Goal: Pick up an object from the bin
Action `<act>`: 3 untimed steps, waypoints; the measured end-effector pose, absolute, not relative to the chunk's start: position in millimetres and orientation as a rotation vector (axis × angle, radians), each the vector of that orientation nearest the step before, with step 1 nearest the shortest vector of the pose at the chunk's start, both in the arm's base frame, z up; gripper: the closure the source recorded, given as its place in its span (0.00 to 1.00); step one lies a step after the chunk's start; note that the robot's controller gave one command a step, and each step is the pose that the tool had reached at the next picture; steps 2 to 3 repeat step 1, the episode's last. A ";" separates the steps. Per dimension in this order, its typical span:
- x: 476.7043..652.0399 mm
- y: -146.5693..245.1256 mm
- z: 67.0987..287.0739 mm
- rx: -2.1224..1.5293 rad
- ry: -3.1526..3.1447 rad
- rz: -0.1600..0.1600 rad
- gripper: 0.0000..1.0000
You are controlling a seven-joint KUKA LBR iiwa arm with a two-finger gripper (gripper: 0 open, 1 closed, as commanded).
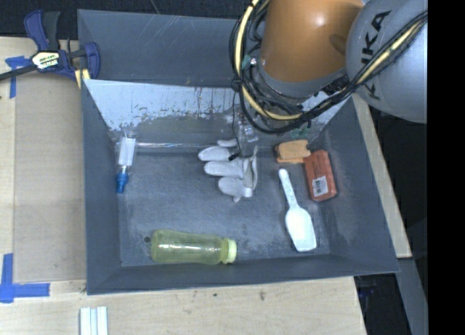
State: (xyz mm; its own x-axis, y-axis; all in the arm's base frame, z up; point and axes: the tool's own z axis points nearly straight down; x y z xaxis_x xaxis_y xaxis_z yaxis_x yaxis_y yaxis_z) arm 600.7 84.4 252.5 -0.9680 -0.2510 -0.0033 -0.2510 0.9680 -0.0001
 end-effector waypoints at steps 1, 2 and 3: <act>600.6 84.4 252.4 -0.397 3.113 0.000 1.00; 600.6 84.4 252.4 -0.397 3.113 0.000 1.00; 600.6 84.4 252.4 -0.397 3.113 0.000 1.00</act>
Offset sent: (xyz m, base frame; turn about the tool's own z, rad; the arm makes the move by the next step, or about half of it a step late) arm -0.0028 -0.0274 -0.0073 -0.0038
